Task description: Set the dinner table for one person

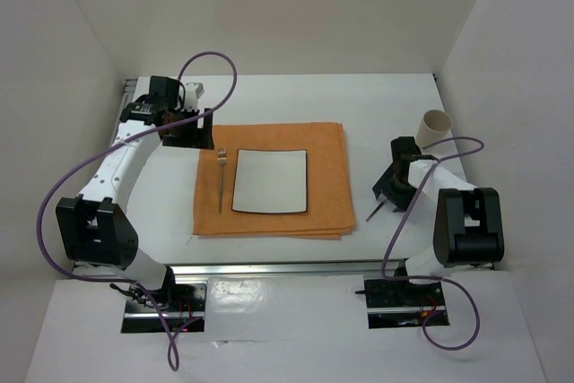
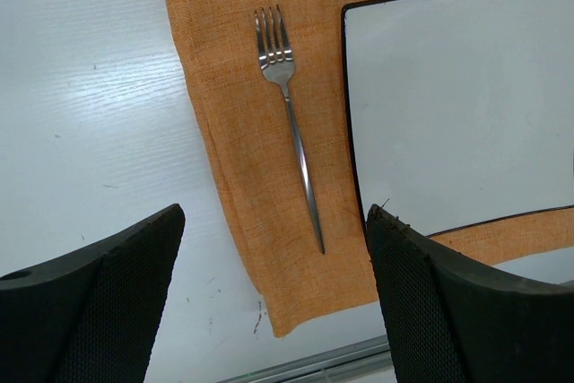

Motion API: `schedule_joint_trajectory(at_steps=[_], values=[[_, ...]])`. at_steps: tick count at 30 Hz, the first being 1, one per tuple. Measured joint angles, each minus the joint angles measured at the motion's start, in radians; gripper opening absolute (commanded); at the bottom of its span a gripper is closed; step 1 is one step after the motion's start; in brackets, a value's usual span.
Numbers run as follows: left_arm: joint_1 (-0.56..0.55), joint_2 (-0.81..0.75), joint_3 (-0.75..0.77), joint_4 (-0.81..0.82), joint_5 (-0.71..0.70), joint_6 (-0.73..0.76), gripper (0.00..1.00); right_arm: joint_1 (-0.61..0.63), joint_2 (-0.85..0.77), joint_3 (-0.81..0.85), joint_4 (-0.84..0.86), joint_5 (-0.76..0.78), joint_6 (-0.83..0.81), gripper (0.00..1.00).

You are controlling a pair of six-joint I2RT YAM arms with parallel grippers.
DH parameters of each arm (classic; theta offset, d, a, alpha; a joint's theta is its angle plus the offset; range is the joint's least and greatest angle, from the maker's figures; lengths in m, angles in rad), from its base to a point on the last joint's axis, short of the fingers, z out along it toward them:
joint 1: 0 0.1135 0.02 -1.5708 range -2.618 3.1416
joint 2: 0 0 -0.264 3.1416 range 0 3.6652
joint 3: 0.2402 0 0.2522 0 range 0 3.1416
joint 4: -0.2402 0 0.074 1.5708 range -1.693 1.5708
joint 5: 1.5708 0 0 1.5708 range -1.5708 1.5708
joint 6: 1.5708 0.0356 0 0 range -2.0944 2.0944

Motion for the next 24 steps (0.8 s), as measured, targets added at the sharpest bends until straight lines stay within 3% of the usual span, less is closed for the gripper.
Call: schedule_joint_trajectory(at_steps=[3,4,6,7,11,19,24], values=[[0.000,0.000,0.000,-0.002,0.000,0.000,0.89,0.000,-0.011,-0.011,0.023,-0.018,-0.003,0.63],[0.001,0.000,0.000,-0.003,0.000,0.000,0.89,0.000,-0.018,-0.020,0.032,-0.021,-0.003,0.58],[0.002,0.000,0.001,-0.005,-0.001,0.000,0.89,0.000,-0.033,-0.037,0.049,-0.023,-0.005,0.43],[0.002,0.000,0.002,-0.007,-0.001,0.000,0.89,0.000,-0.040,-0.047,0.061,-0.025,-0.003,0.28],[0.002,0.000,0.014,-0.014,-0.002,0.000,0.89,0.000,-0.053,-0.072,0.108,-0.045,-0.006,0.01],[0.018,0.000,0.022,-0.014,-0.002,0.001,0.89,0.052,-0.037,-0.031,0.107,0.021,-0.109,0.00],[0.041,-0.002,0.021,-0.014,-0.027,0.003,0.89,0.208,0.040,0.173,0.042,0.152,-0.198,0.00]])
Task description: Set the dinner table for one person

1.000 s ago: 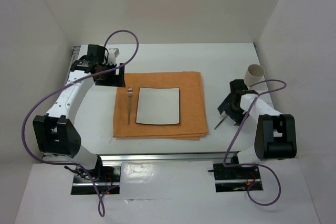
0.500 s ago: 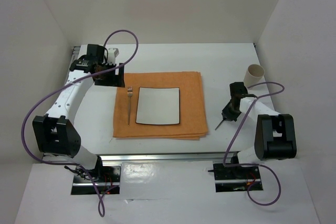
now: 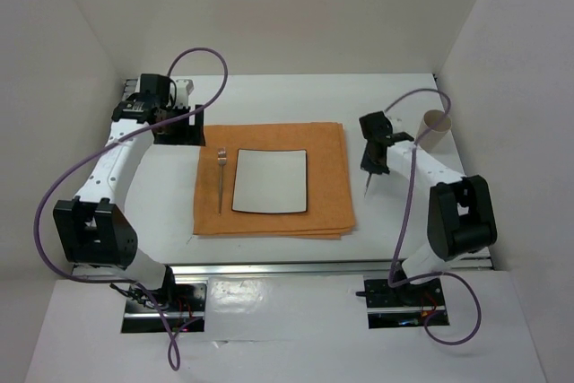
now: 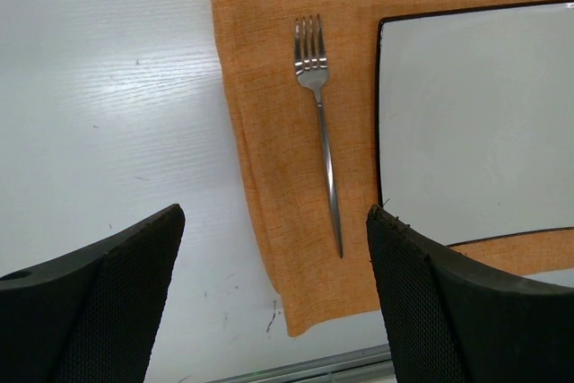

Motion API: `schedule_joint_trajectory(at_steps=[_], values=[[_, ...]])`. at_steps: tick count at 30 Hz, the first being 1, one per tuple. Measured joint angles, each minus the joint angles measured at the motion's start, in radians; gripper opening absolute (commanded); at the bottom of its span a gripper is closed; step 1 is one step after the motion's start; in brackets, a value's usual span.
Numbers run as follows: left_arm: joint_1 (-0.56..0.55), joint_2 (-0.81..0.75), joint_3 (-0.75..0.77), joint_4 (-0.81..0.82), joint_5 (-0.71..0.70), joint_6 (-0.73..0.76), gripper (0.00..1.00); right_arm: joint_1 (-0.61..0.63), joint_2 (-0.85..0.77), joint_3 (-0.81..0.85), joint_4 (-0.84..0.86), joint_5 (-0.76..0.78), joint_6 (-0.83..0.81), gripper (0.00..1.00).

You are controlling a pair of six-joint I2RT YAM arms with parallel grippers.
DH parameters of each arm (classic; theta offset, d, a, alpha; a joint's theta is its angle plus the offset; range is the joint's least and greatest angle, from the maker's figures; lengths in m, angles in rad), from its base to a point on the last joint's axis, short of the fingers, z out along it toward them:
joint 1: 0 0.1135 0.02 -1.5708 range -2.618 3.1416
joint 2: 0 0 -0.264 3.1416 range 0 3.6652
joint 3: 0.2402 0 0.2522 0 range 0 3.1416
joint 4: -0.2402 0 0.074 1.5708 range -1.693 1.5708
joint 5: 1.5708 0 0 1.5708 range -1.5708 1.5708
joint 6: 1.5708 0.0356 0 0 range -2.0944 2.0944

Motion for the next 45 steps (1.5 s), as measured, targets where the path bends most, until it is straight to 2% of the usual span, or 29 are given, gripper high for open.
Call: schedule_joint_trajectory(at_steps=[5,8,12,18,23,30,40,42,43,44,45], values=[[0.014,-0.016,-0.006,0.002,-0.019,0.001,0.89,0.135,0.055,0.225,-0.015,0.107,-0.077,0.00],[0.018,-0.024,-0.009,0.002,-0.026,0.002,0.89,0.223,0.054,0.267,0.001,0.070,-0.141,0.00],[0.018,-0.026,-0.009,0.002,-0.027,0.004,0.89,0.289,0.074,0.243,0.030,-0.026,-0.190,0.00],[0.018,-0.032,-0.029,0.005,-0.034,0.005,0.90,0.303,0.098,0.126,0.071,-0.141,-0.208,0.00],[0.018,-0.035,-0.042,0.006,-0.034,0.018,0.91,0.303,0.132,0.110,0.103,-0.203,-0.185,0.00],[0.018,-0.035,-0.043,0.009,-0.034,0.024,0.91,0.305,0.212,0.111,0.112,-0.222,-0.088,0.00],[0.018,-0.035,-0.051,0.009,-0.034,0.025,0.91,0.308,0.221,0.116,0.102,-0.213,-0.023,0.00],[0.018,-0.035,-0.051,0.009,-0.034,0.025,0.91,0.310,0.230,0.126,0.096,-0.212,-0.024,0.07],[0.018,-0.035,-0.051,0.009,-0.034,0.025,0.91,0.312,0.232,0.130,0.095,-0.210,-0.024,0.14],[0.018,-0.035,-0.051,0.009,-0.034,0.025,0.91,0.313,0.234,0.133,0.093,-0.210,-0.025,0.33],[0.018,-0.035,-0.051,0.009,-0.034,0.025,0.91,0.314,0.235,0.134,0.093,-0.210,-0.021,0.39]])
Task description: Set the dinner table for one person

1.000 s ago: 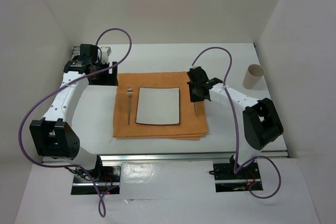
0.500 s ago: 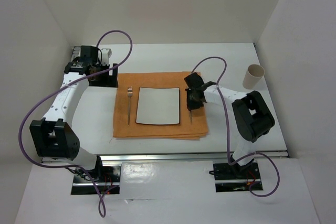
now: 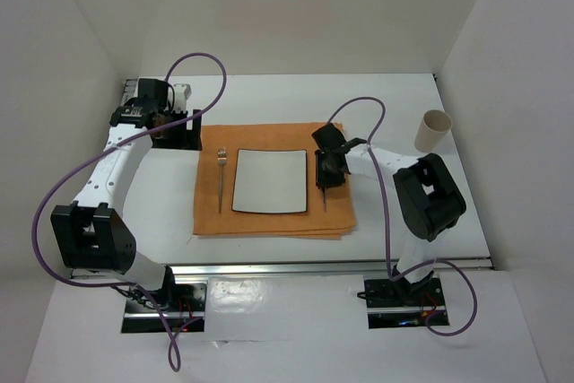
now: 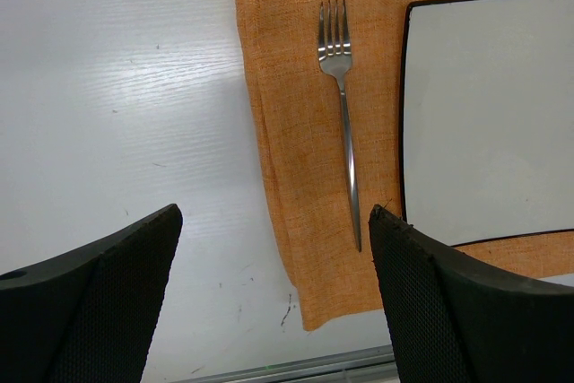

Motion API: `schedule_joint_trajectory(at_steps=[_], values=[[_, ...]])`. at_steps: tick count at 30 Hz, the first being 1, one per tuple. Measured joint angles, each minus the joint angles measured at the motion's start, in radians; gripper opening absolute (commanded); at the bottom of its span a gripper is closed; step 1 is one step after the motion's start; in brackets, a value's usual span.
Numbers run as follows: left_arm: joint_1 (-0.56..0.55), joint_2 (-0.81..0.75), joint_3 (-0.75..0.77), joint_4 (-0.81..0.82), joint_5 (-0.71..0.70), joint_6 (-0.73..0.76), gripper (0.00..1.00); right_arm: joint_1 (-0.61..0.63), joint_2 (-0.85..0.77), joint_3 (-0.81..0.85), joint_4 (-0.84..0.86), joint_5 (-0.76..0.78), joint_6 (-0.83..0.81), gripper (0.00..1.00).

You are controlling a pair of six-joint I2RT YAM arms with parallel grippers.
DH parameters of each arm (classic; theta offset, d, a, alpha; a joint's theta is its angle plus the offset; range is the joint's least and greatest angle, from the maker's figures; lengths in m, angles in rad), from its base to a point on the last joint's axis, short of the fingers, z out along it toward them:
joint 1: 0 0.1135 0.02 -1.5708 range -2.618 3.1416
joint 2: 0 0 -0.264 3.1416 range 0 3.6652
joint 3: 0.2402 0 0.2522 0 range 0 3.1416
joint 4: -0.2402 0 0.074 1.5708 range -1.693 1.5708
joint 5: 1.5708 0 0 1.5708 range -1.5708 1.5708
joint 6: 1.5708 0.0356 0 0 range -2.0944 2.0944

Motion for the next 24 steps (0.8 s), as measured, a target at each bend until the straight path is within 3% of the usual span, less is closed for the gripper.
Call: schedule_joint_trajectory(at_steps=[2,10,12,14,17,21,24], values=[[0.000,0.000,0.000,0.000,0.000,0.000,0.91,0.002,0.003,0.004,-0.002,-0.005,-0.005,0.45],[0.000,0.000,0.000,0.000,0.000,0.000,0.91,0.004,-0.025,0.066,-0.093,0.045,-0.010,0.50],[0.000,0.000,0.000,0.000,0.000,0.000,0.91,-0.010,-0.058,0.119,-0.149,0.072,-0.012,0.63],[0.000,0.000,0.000,0.000,0.000,0.000,0.91,-0.045,-0.100,0.177,-0.192,0.095,-0.015,0.65],[0.000,0.000,0.000,0.000,0.001,0.001,0.91,-0.197,-0.174,0.264,-0.217,0.104,-0.020,0.67],[0.000,0.000,0.000,0.000,0.001,0.001,0.91,-0.518,-0.217,0.384,-0.213,0.082,-0.021,0.67],[0.000,0.000,0.000,0.000,0.001,0.001,0.91,-0.690,-0.217,0.414,-0.206,0.078,0.006,0.72]])
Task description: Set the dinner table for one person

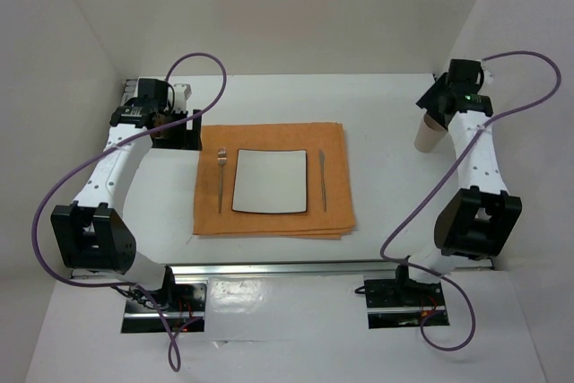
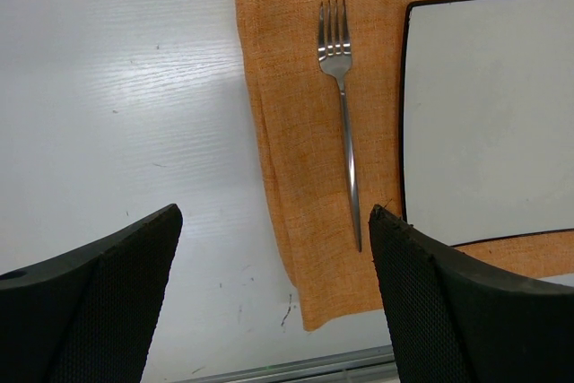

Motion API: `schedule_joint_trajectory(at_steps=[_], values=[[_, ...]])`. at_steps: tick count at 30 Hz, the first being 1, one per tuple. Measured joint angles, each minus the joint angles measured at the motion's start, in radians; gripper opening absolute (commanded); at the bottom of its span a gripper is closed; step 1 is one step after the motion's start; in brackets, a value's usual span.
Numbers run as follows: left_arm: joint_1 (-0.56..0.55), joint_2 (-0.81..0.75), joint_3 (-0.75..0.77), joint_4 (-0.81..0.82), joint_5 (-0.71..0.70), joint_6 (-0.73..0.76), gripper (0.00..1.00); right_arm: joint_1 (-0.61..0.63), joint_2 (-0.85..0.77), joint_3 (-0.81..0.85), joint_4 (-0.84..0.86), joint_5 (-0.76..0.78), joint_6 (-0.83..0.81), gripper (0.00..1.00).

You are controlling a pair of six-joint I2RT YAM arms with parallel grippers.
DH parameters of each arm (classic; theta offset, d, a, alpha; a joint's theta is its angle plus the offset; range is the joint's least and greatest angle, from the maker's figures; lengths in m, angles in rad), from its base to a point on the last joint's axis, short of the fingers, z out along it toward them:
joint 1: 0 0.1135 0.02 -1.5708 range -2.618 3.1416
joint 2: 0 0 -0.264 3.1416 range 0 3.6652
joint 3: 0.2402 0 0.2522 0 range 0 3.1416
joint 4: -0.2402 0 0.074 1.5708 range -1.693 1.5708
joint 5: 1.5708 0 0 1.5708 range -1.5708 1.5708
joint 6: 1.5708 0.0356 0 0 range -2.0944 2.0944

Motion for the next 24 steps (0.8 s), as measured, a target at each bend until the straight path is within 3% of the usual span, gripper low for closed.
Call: schedule_joint_trajectory(at_steps=[3,11,24], values=[[0.002,0.000,0.000,0.000,0.000,0.001,0.91,-0.053,0.024,0.000,-0.004,0.016,0.040,0.72],[0.008,0.000,0.000,0.000,0.004,0.001,0.91,-0.043,0.130,0.000,-0.001,0.084,0.137,0.75],[0.008,0.052,0.004,-0.002,0.003,0.001,0.91,-0.071,0.142,-0.053,0.067,0.239,0.197,0.74]])
